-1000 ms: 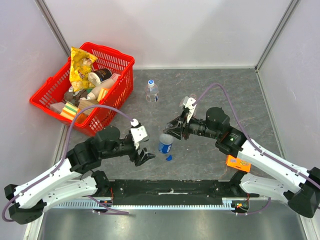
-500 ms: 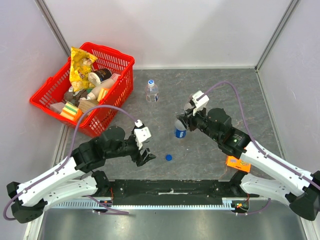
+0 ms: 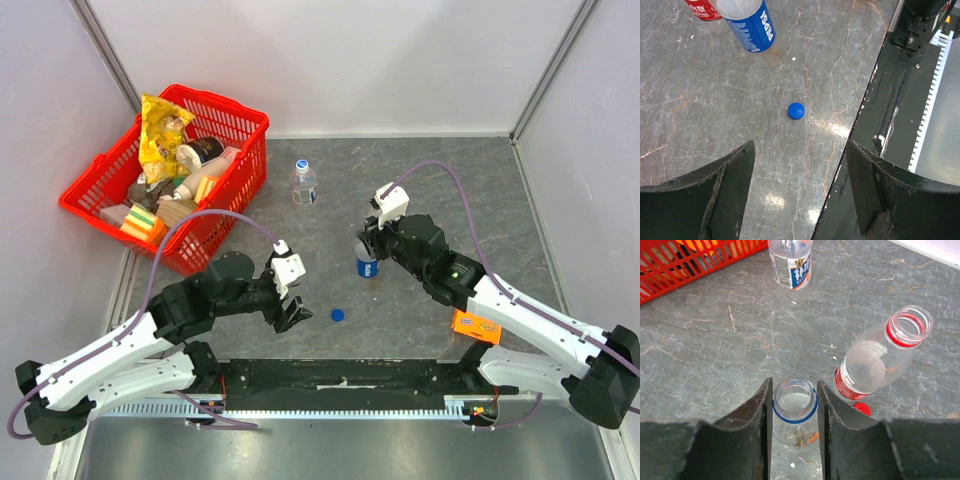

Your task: Unscrew the bottle caps

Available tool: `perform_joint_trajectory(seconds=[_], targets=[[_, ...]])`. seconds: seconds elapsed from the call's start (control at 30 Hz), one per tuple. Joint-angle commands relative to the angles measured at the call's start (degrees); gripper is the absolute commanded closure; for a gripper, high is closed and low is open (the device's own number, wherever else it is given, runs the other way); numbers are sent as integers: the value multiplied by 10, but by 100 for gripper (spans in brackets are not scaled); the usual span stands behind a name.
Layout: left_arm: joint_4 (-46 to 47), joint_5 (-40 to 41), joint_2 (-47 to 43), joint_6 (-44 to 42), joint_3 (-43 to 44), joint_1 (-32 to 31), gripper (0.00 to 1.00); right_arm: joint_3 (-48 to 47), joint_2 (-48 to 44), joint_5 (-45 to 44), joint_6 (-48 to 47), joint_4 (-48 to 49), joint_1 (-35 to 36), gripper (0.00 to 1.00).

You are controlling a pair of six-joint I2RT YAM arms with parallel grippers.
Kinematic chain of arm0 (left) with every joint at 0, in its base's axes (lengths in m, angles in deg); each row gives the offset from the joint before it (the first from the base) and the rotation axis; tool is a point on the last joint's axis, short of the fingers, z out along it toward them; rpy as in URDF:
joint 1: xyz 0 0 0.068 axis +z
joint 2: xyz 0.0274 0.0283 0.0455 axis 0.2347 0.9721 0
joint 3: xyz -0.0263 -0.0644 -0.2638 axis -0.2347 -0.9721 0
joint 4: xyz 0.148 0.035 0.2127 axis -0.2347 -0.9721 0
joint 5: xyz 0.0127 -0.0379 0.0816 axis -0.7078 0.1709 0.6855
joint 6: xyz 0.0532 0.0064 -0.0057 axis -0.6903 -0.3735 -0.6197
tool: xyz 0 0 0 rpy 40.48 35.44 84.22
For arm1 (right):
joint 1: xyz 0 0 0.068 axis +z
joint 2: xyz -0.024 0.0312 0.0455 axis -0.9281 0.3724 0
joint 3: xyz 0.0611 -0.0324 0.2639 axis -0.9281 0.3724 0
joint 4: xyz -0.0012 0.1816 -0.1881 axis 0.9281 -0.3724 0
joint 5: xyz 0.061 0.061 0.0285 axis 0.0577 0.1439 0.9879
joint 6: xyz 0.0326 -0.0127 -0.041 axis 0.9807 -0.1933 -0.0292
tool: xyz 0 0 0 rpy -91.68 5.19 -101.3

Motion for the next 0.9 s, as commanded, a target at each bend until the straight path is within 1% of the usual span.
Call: perform_joint_trajectory(seconds=[0.0,0.1,0.13,0.27,0.37,0.43,0.57,0.7,0.8,0.87], targets=[[16,-1,-1,2,-1,-1,22,11,2,-12,19,26,-4,100],[15,2,0,1,-1,-1,22,21,-1,-20,27,29,-4,100],[15,1,0,2,-1,-2,22,24,-2,-22,30,29,-5,97],[15,4,1,2,0,-2,22,33,-7,-27,41,28,-5,78],[15,5,1,3,1,-2,22,36,-10,-23,47,27,-5,73],[15,7,1,6,0,-2,22,37,-14,-20,51,27,-5,67],[17,17,3,11,0,-2,22,35,-23,-11,57,21,-5,51],[19,51,5,28,3,-2,22,32,-35,-1,58,16,-5,33],[22,78,5,35,4,-2,21,28,-43,1,60,10,-5,27],[25,99,6,66,6,-2,21,24,-48,4,61,5,-5,23]])
